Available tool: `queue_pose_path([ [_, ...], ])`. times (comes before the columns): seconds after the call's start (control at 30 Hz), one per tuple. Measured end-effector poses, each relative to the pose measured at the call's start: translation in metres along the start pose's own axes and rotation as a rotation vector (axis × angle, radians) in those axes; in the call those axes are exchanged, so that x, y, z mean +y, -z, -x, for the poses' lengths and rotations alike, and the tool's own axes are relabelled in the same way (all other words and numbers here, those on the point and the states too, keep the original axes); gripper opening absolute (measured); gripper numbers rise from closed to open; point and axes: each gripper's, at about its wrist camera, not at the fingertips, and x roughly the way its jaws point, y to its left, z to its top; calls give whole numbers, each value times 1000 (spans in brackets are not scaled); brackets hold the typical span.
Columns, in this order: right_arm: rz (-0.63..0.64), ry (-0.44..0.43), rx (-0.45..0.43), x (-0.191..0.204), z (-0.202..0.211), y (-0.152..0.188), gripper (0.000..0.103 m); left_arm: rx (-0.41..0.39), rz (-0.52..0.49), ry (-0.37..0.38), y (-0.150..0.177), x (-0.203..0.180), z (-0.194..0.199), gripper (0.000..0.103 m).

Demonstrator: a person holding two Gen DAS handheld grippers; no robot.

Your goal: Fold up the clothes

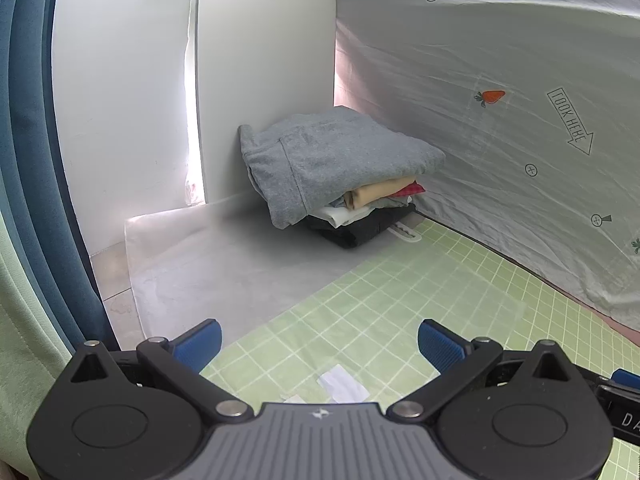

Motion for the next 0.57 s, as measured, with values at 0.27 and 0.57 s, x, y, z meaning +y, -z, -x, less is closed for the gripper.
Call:
queue_pose_path([
  [0.27,10,-8,4,0,1,1,101,-1,9,-17,3,0,5,103],
  [0.57,10,-10,2,-3,5,3,101,5,11,-25,4,1,9,103],
])
